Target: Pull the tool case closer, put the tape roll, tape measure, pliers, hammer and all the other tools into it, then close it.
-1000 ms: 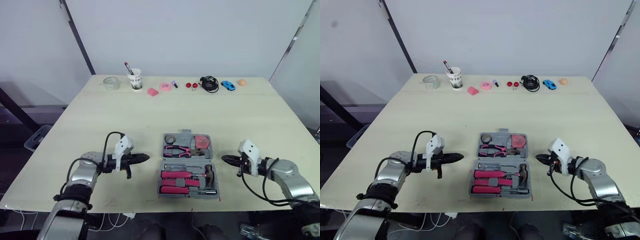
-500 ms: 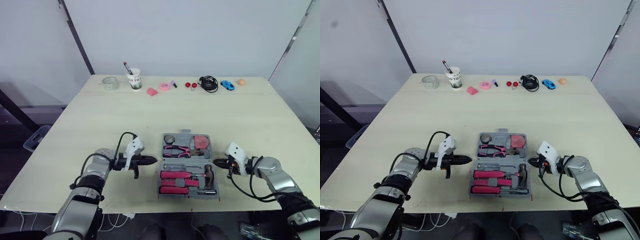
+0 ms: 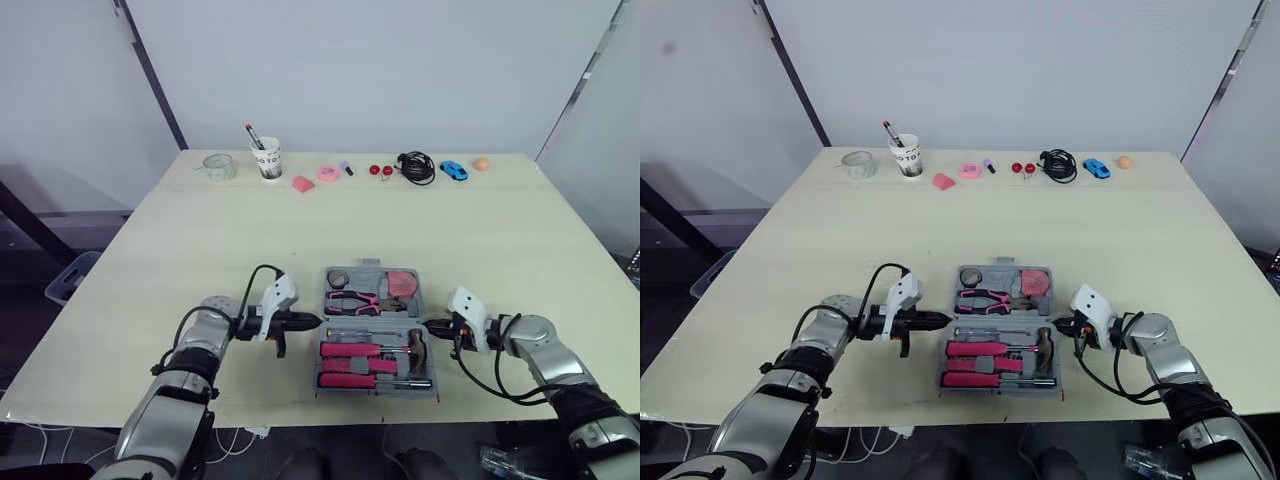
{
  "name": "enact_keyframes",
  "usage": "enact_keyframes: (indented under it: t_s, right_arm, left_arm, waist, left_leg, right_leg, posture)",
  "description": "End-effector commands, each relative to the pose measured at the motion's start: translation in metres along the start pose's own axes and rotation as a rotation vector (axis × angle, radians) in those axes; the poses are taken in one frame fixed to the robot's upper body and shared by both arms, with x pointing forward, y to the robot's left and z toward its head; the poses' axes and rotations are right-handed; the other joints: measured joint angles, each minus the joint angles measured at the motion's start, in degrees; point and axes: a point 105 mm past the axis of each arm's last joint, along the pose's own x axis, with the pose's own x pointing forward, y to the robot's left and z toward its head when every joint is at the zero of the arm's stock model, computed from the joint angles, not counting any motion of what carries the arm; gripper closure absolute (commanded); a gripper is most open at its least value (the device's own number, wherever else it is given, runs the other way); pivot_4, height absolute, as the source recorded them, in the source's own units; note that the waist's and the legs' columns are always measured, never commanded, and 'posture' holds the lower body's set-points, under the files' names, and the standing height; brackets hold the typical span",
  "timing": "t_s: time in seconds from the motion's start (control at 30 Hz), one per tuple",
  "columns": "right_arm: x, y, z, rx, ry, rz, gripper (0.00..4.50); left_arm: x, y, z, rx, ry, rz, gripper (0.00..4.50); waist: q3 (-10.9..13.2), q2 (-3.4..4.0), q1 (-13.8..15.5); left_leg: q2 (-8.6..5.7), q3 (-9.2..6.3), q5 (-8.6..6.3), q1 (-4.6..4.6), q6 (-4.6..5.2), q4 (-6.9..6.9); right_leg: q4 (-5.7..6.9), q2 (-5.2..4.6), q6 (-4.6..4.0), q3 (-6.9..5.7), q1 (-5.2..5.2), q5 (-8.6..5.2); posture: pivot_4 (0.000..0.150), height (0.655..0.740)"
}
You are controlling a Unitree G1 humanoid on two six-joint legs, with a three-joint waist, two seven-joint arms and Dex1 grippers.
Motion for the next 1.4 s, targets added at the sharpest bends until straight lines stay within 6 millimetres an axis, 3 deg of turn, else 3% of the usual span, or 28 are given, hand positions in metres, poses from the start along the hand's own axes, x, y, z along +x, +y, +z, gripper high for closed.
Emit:
enact_keyframes:
  t_s: [0.03, 0.37, 0.83, 1.03, 1.4]
  right_arm:
    - [-0.001, -0.002, 0.012, -0.043, -0.036, -0.001, 4.5]
    - [0.002, 0.003, 0.016, -0.048, -0.046, 0.034, 4.5]
    - [0.003, 0.016, 0.015, -0.035, -0.034, 0.112, 4.5]
    - [0.001, 0.021, 0.01, -0.015, -0.016, 0.132, 4.5]
    - [0.001, 0.038, 0.007, 0.025, 0.011, 0.215, 4.5]
  left_arm:
    - [0.005, 0.001, 0.006, 0.034, -0.002, -0.008, 4.47]
    - [0.028, -0.008, 0.008, 0.023, -0.013, -0.048, 4.47]
    - [0.029, -0.024, 0.003, 0.009, -0.009, -0.122, 4.47]
    - [0.022, -0.041, -0.005, 0.017, 0.027, -0.187, 4.47]
    - [0.016, -0.044, -0.009, 0.009, 0.051, -0.181, 4.47]
  waist:
    - [0.0, 0.0, -0.04]
    - [0.0, 0.01, 0.74]
    - [0.0, 0.01, 0.66]
    - [-0.01, 0.02, 0.34]
    - [-0.01, 0.02, -0.04]
  left_leg:
    - [0.0, 0.0, 0.0, 0.0, 0.0, 0.0]
    - [-0.02, -0.01, 0.0, 0.0, 0.0, 0.02]
    - [-0.02, -0.02, 0.0, 0.01, 0.0, 0.0]
    - [-0.01, -0.02, 0.0, 0.01, 0.0, -0.01]
    - [0.0, -0.04, 0.0, 0.04, 0.0, -0.01]
  right_leg:
    - [0.0, 0.0, 0.0, 0.0, 0.0, 0.0]
    - [0.0, -0.01, 0.0, 0.0, 0.02, 0.0]
    - [0.0, -0.01, 0.0, 0.0, 0.02, 0.0]
    - [0.0, -0.01, 0.0, 0.0, 0.01, 0.0]
    - [0.01, -0.01, -0.01, -0.01, 0.02, 0.0]
  posture:
    - [0.15, 0.74]
    - [0.15, 0.74]
    - [0.15, 0.74]
    - [0.15, 0.74]
    - [0.15, 0.74]
